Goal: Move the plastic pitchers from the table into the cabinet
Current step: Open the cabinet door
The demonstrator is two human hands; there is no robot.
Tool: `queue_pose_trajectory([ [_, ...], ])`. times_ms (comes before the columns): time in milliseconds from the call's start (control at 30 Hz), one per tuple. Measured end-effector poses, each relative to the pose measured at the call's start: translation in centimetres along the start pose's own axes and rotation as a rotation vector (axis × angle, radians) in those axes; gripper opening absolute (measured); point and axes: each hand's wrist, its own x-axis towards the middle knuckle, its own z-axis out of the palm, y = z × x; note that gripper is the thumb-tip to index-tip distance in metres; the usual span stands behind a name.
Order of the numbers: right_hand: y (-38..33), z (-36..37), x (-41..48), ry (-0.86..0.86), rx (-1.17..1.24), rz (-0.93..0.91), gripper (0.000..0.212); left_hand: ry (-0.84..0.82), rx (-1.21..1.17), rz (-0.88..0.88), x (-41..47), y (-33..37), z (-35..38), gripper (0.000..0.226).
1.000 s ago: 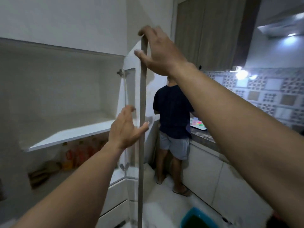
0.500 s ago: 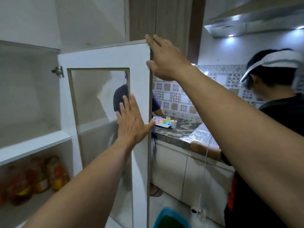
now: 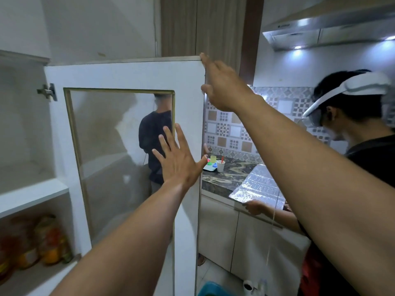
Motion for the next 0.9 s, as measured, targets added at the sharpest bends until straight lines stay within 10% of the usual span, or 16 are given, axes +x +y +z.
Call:
queue_pose_trajectory([
  [567,-3.9,1.8,1.0,0.214,-0.145,-0.051,0.081,-0.069,0.146,0.077,2.1,-1.9,-1.8,0.109],
  [900,-14.9,7.5,0.7,0.023,0.120,-0.249,0.073,0.089,0.436,-0.124,1.0,-17.0,-13.2,0.077],
])
